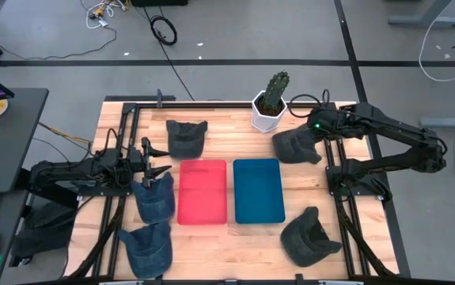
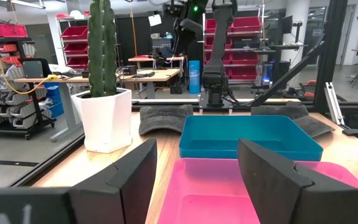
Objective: Pick & Place hat
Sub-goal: Put the top right gray cap into the bin
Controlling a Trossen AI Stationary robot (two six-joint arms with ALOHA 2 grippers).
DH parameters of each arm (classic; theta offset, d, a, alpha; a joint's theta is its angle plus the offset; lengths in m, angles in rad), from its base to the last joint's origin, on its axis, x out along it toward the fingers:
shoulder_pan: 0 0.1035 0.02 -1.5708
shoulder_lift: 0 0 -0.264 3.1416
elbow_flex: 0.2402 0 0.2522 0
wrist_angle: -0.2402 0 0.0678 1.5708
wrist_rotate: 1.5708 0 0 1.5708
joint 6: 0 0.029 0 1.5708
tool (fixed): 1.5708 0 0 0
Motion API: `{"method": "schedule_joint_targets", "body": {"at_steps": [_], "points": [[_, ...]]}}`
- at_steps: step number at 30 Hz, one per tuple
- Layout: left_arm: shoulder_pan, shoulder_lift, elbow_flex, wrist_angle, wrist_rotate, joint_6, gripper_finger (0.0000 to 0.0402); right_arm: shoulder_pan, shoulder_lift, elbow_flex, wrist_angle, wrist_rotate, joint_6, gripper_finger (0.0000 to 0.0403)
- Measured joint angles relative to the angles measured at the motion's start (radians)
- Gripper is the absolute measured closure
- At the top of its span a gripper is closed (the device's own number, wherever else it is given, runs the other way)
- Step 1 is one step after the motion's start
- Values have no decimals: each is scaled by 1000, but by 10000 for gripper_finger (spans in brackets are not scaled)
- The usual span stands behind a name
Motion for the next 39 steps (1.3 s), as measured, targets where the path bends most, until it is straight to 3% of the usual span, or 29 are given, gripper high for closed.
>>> {"method": "schedule_joint_targets", "body": {"at_steps": [18,28,39], "points": [[0,0,0,0,0,0,174,-186,4,-358,457,-197,-129,202],[0,0,0,0,0,0,174,-250,5,-540,724,-228,-175,202],[0,0,0,0,0,0,174,-276,5,-632,864,-228,-208,202]]}}
